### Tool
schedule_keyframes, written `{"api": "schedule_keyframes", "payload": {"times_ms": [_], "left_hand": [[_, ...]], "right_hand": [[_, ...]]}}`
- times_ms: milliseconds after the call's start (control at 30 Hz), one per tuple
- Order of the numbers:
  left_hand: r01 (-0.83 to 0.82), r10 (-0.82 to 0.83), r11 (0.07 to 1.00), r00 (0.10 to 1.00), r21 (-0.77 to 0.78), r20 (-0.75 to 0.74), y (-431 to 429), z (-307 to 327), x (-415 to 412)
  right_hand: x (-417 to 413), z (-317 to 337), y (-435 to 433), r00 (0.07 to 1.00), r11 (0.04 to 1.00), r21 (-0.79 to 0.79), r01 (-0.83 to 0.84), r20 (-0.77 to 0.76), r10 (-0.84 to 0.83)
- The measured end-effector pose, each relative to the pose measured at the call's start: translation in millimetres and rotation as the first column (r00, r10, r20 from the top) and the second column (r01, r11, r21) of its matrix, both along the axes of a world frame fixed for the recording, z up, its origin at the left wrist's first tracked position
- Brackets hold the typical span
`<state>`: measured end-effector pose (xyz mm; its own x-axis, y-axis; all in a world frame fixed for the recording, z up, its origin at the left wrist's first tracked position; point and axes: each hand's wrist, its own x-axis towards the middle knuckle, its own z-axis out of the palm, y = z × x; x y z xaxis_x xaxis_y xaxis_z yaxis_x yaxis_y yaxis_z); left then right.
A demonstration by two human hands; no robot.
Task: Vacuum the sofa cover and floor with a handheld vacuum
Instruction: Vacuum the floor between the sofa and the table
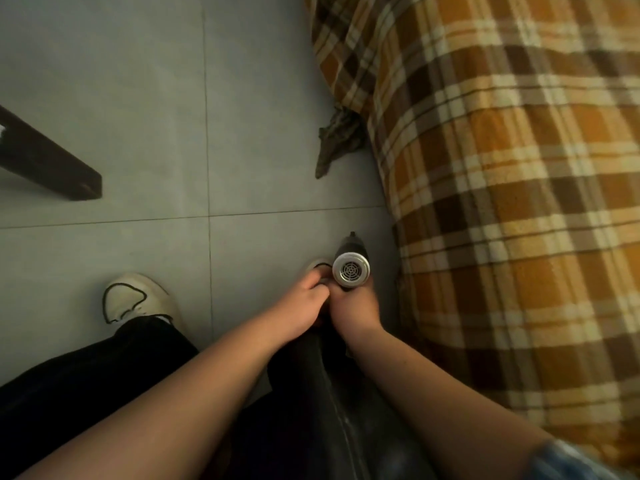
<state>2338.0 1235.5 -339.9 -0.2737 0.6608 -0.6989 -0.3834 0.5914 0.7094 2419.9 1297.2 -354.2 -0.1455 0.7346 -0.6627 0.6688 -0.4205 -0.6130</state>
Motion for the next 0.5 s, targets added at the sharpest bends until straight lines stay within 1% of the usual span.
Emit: {"api": "schedule_keyframes", "payload": {"times_ms": [100, 267, 333, 400, 500], "left_hand": [[0.051, -0.051, 0.999, 0.999, -0.009, -0.013, -3, -3, -3], [0.1, -0.099, 0.995, 0.992, 0.004, -0.084, -5, -4, -1], [0.122, -0.121, 0.993, 0.988, 0.004, -0.099, -10, -2, -4], [0.15, -0.15, 0.989, 0.982, -0.01, -0.112, -20, 3, -12], [0.21, -0.222, 0.974, 0.951, -0.081, -0.215, -43, 10, -31]], "right_hand": [[2, -3, -3, 1.0, 1.0, 0.011, 0.013, 0.011, -0.013], [3, 0, -1, 0.999, 0.998, 0.045, -0.036, 0.034, 0.034], [1, 0, -2, 0.996, 0.994, 0.071, -0.088, 0.013, 0.088], [-5, 1, -6, 0.984, 0.981, 0.076, -0.176, 0.003, 0.177], [-21, 3, -14, 0.943, 0.942, 0.045, -0.334, 0.003, 0.334]]}}
